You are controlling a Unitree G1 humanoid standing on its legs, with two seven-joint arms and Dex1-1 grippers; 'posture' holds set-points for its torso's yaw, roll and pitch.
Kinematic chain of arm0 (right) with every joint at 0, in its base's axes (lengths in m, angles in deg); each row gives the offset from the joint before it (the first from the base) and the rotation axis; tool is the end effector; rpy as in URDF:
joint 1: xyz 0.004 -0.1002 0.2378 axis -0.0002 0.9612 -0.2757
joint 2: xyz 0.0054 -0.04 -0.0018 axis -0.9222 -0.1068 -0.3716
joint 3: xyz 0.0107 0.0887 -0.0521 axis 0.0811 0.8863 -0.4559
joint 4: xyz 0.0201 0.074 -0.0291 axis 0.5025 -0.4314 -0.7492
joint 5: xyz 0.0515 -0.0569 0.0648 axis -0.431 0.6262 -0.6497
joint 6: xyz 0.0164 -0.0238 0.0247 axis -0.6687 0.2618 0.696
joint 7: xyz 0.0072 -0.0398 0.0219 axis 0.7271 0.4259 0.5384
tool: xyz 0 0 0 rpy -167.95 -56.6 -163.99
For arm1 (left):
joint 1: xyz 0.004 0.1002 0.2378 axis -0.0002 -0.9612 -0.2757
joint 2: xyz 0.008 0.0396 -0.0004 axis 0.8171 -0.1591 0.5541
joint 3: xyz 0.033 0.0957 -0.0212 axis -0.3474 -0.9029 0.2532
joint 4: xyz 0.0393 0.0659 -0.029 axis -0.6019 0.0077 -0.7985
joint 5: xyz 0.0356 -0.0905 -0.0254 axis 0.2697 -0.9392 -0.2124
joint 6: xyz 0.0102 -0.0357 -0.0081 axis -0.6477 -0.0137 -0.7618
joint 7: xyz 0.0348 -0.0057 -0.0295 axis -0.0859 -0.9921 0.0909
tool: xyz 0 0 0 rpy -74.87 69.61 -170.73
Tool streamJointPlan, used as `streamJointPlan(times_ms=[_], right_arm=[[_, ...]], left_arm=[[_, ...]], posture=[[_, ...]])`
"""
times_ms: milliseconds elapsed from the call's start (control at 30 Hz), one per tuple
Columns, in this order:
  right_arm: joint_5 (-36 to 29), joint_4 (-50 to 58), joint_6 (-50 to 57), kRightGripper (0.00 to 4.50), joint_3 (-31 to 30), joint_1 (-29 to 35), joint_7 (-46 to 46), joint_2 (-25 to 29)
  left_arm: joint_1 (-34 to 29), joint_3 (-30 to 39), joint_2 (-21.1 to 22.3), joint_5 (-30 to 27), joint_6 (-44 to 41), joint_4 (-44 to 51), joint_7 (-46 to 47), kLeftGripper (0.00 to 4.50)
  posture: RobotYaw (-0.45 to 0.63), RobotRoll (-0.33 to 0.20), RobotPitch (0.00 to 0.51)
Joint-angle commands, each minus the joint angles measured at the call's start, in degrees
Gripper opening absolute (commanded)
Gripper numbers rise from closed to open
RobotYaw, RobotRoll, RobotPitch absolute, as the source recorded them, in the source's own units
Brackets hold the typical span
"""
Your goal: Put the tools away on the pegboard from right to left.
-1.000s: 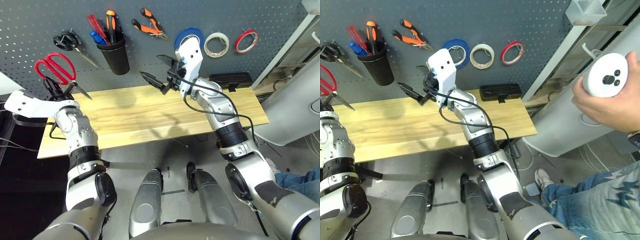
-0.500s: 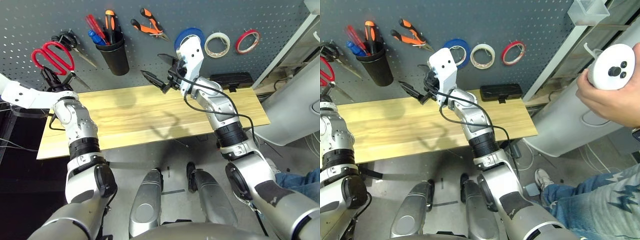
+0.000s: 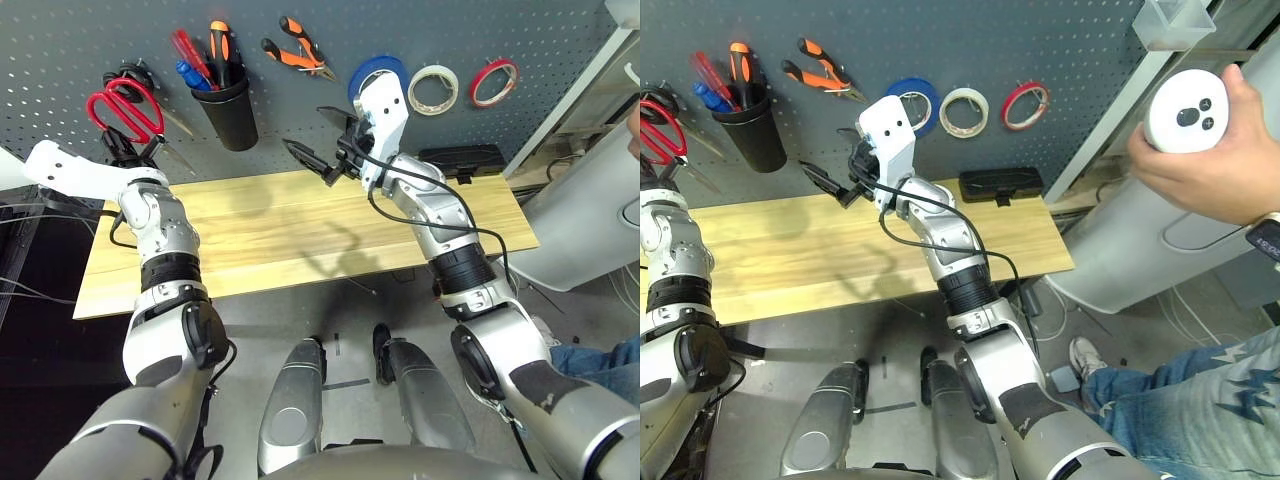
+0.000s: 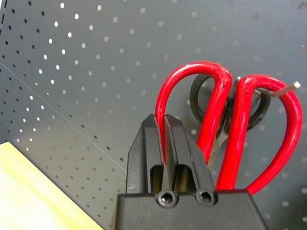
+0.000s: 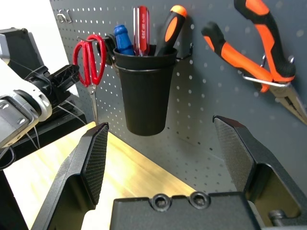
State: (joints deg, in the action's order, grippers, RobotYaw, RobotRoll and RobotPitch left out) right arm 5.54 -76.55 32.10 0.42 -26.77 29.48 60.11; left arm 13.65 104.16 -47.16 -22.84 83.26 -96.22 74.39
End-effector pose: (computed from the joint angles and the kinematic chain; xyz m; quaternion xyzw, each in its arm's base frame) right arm 0.3203 -0.0527 0.1871 -0.0311 -0.1330 0.4688 0.8727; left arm 0.3174 0.2906 0.1494 -0.2517 -0.2281 0.3002 0.8913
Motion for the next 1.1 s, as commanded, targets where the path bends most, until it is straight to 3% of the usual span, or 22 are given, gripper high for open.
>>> streamJointPlan(times_ms=[33,333,367,633,767,967,1100], right_arm=[[0.09,-0.41,-0.37,4.5,-0.05,-0.52,0.27,0.06],[0.37,-0.89,-0.75,4.5,0.13,0.1,1.34,0.5],[0.34,-1.0,-0.86,4.5,0.23,0.21,1.53,0.54],[1.46,-6.22,-8.58,4.5,2.01,3.59,5.17,1.63],[0.86,-9.48,-10.79,4.5,3.96,4.99,8.14,1.59],[0.64,-19.4,-14.67,4.5,8.51,7.11,13.29,3.03],[0.92,-24.53,-17.32,4.5,10.44,6.64,15.4,4.07]], left_arm=[[1.86,-0.73,1.25,1.24,0.06,-5.56,-0.67,0.03],[4.71,-3.49,4.35,4.36,-1.3,-12.2,-5.72,0.03],[4.47,-4.3,4.52,5.2,-0.74,-12.16,-6.19,0.64],[-3.86,-15.69,3.74,15.7,7.65,-4.25,-13.62,3.11],[-9.79,-18.04,2.64,17.05,9.35,2.16,-15.03,4.4],[-19.92,-18.99,0.06,17.33,7.78,8.54,-14.93,4.46],[-22.63,-19.44,-0.75,17.92,6.34,11.01,-14.76,4.46]], posture=[[0.08,0.0,0.19],[0.07,0.0,0.189],[0.07,0.0,0.189],[0.09,0.0,0.182],[0.1,0.0,0.177],[0.12,0.0,0.153],[0.12,0.0,0.154]])
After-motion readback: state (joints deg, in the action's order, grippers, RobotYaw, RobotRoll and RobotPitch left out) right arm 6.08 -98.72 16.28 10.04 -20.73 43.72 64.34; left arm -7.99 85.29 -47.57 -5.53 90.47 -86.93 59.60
